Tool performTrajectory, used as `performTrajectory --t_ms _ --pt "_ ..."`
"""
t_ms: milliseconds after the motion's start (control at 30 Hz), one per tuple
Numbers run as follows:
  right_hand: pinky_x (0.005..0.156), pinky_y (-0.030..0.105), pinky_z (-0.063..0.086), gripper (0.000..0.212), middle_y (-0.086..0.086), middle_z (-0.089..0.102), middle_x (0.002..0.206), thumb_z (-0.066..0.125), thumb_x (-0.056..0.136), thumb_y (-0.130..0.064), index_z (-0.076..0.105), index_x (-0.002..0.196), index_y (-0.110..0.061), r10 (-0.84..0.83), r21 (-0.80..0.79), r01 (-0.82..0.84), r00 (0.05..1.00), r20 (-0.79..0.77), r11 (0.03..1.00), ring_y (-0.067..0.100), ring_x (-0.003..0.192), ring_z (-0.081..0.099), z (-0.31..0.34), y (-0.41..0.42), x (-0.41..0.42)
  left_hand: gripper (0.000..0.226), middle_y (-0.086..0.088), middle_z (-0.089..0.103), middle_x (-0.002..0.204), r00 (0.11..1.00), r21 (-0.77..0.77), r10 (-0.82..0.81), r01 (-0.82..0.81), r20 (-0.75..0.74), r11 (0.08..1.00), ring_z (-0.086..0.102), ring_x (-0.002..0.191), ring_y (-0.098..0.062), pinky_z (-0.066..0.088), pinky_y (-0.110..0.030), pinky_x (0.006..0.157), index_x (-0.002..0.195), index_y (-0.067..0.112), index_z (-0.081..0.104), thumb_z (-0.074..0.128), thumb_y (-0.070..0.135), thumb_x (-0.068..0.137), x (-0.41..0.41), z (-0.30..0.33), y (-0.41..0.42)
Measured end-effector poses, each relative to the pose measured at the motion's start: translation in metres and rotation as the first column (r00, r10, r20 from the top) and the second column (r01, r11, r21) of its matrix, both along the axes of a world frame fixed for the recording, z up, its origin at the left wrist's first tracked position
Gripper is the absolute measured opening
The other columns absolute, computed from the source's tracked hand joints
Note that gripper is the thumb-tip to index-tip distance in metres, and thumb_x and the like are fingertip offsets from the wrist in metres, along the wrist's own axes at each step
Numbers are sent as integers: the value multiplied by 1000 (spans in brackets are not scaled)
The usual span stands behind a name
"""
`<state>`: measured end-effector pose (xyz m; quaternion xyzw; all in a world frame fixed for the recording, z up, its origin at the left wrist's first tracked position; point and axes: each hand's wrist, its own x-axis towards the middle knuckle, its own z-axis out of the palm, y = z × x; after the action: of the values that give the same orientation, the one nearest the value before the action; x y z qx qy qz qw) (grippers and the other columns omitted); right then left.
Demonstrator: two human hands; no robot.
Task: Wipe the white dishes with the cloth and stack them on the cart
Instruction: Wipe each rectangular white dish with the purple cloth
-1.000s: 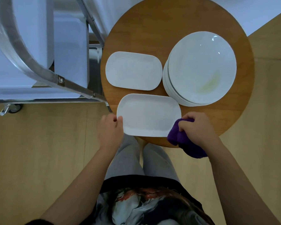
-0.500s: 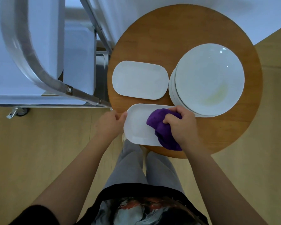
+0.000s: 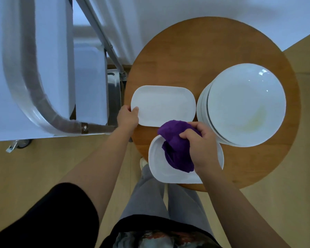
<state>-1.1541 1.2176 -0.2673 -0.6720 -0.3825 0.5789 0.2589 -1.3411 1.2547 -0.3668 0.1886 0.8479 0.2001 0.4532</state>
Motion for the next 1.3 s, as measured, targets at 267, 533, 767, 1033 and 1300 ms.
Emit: performTrajectory --t_ms 267,533,767,1033,1300 --pt "59 20 46 23 -20 65 80 61 81 -10 61 89 -31 -117 -8 117 993 -10 993 11 86 60 1 -9 3 32 -9 62 123 652 -37 401 -497 643 867 62 108 -29 53 -48 90 129 17 47 43 33 100 -1 11 -4" --pt "61 28 52 28 -15 66 84 58 79 -4 63 88 -30 -164 -8 164 981 -101 986 21 91 61 29 -19 14 48 -6 66 120 640 70 358 -542 679 837 65 107 -26 56 -44 87 135 21 47 34 49 98 -1 29 -15" --pt "56 14 50 32 -28 63 94 55 73 -23 61 96 -45 -219 326 294 944 -248 898 -6 88 61 89 -9 32 52 -6 63 127 606 273 179 -576 775 770 62 113 -28 55 -48 86 135 28 49 29 57 97 0 90 -48" --pt "115 51 4 87 -8 12 156 51 83 -60 1 149 -30 557 29 -748 518 649 663 18 142 12 75 7 48 60 -4 68 118 487 345 -10 -604 873 718 65 109 -26 57 -40 77 113 31 69 16 54 99 61 144 -88" --pt "113 47 17 77 20 7 156 29 88 -54 13 150 -10 19 307 -521 529 848 797 38 143 5 64 -5 54 52 0 69 115 571 393 -33 -520 820 759 67 104 -22 57 -37 73 122 34 56 38 63 84 111 163 -107"
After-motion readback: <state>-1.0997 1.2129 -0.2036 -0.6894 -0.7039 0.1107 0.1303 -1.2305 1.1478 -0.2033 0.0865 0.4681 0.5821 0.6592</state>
